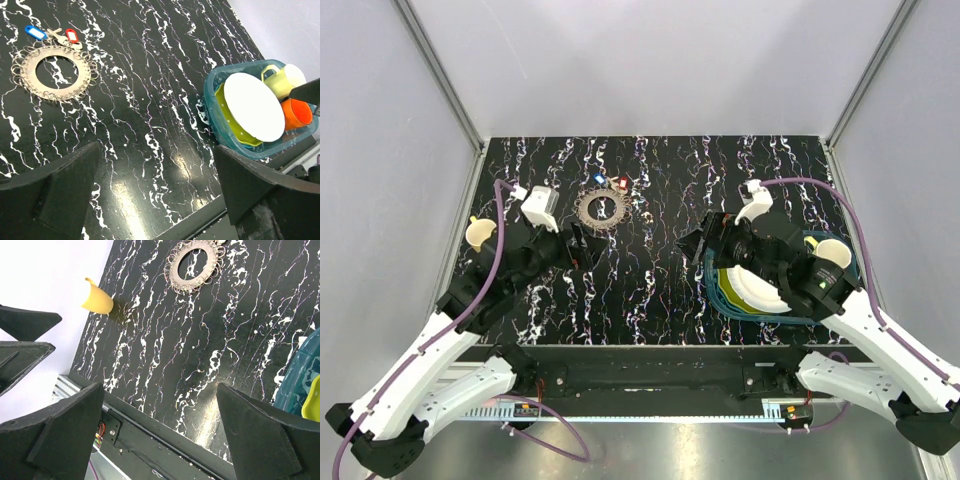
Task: Remove the keys from the keyring
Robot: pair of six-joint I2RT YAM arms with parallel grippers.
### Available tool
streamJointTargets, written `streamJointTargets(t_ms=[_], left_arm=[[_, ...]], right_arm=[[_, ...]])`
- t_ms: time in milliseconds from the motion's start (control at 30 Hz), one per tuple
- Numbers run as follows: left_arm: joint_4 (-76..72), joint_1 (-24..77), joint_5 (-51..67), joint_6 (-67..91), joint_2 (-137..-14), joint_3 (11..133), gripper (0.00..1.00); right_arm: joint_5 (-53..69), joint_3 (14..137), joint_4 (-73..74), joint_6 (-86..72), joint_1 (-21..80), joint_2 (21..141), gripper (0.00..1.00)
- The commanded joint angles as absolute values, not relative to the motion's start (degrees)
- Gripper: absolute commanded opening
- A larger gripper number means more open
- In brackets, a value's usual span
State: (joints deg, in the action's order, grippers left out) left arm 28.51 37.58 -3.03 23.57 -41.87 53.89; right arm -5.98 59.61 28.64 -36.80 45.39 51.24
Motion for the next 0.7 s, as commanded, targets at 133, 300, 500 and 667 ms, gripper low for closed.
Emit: streamJointTargets(t_ms=[133,300,500,667], left_arm=[[27.9,37.6,-14.4,19.6,-46.1,55.0,0.99],[31.0,33.5,-18.3,18.8,-56.8,59.1,0.93],[34.4,18.6,-13.2,19.0,-72.5,71.6,0.79],[35.7,12.1,-7.7,16.3,-90.2,83.0,0.61]], right_arm=[[-6.7,57.5,26.3,-37.3,45.6,47.5,1.00],[-6.8,53.4,23.7,-38.3,45.6,45.3,1.00],[-5.7,51.5,23.4,-38.9,45.5,43.2,1.00],[-4.8,49.8,22.3,-36.6,45.6,39.0,1.00]])
